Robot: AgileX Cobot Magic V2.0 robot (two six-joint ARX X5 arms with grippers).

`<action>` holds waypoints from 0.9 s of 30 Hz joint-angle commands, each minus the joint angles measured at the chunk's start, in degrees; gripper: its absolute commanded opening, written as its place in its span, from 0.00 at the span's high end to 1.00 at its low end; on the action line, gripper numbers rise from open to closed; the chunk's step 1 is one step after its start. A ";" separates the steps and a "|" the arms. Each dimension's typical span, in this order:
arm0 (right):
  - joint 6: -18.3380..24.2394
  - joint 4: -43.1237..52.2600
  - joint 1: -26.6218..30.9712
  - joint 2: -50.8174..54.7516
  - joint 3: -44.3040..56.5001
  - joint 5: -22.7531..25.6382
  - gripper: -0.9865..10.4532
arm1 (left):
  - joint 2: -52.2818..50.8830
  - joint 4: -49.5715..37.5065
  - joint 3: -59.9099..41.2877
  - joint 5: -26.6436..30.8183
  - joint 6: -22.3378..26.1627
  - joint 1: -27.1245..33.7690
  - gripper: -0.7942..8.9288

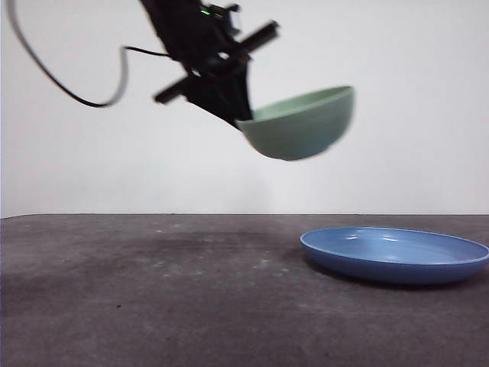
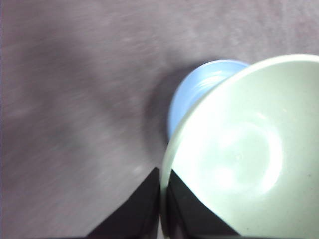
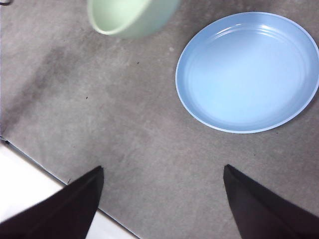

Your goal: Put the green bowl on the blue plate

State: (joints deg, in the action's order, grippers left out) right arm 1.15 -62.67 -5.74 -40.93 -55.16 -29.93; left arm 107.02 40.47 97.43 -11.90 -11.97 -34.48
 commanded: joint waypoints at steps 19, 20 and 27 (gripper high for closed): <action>-2.21 -2.05 -0.13 4.37 -4.24 3.43 0.58 | 27.82 5.79 25.64 2.10 -0.77 -7.54 0.91; -2.21 -2.12 -0.13 4.37 -4.24 3.41 0.58 | 28.20 5.79 25.64 2.10 -0.79 -7.61 0.91; -2.21 -2.12 -0.13 4.37 -4.24 3.41 0.58 | 29.14 5.77 25.64 2.12 -0.66 -8.04 0.91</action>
State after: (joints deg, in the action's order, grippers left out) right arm -0.45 -65.12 -5.74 -36.40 -58.30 -26.74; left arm 134.52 46.76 121.01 -9.76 -12.58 -41.78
